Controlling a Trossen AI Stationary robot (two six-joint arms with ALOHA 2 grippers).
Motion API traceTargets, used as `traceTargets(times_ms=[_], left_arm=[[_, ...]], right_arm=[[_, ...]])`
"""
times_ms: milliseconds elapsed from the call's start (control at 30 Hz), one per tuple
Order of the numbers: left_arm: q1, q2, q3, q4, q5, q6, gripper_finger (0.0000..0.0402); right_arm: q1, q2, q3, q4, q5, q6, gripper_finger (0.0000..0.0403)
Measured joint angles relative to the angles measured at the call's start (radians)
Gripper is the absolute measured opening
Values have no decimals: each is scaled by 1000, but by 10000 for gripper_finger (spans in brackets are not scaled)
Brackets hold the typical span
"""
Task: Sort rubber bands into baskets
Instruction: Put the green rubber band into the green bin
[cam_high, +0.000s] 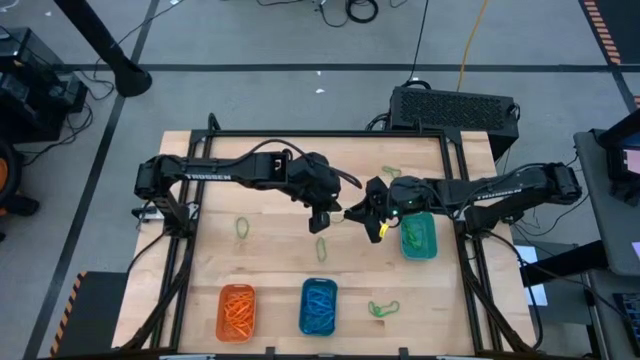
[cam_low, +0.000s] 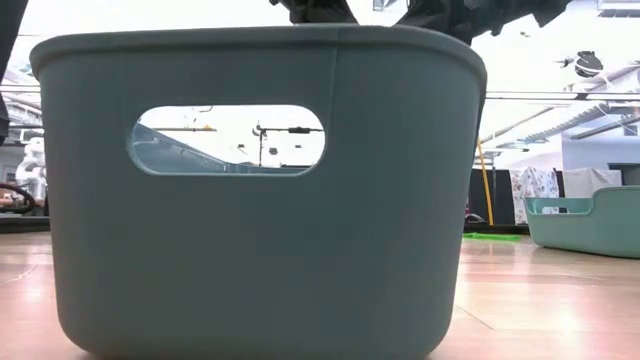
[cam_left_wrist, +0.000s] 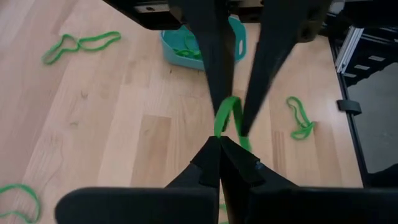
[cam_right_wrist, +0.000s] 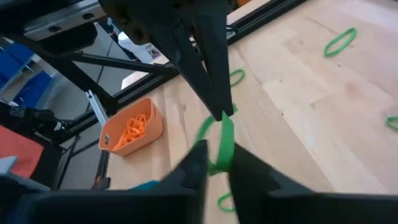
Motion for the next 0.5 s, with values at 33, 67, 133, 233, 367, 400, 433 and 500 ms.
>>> traceTargets(times_ms=[33,67,133,233,367,400,433,500], left_arm=[[0,0,0,0,0,4,8],[-1,0,0,0,0,10,14],[-4,0,0,-1,0,29,29],[-9,0,0,-14,0,59,58],[-9,0,0,-92,0,81,99],[-7,0,0,-121,0,80,107],[-5,0,0,-152,0,80,115],[-2,0,0,-222,0,87,125]], right_arm=[[0,0,0,1,0,-11,34],[0,0,0,1,0,-25,18],[0,0,0,2,4,-39,10],[0,0,0,-3,4,-41,3],[-1,-27,0,-88,4,-40,1],[-2,-36,1,-127,4,-38,1],[-2,-47,1,-172,4,-26,1],[-3,-69,1,-280,4,9,1]])
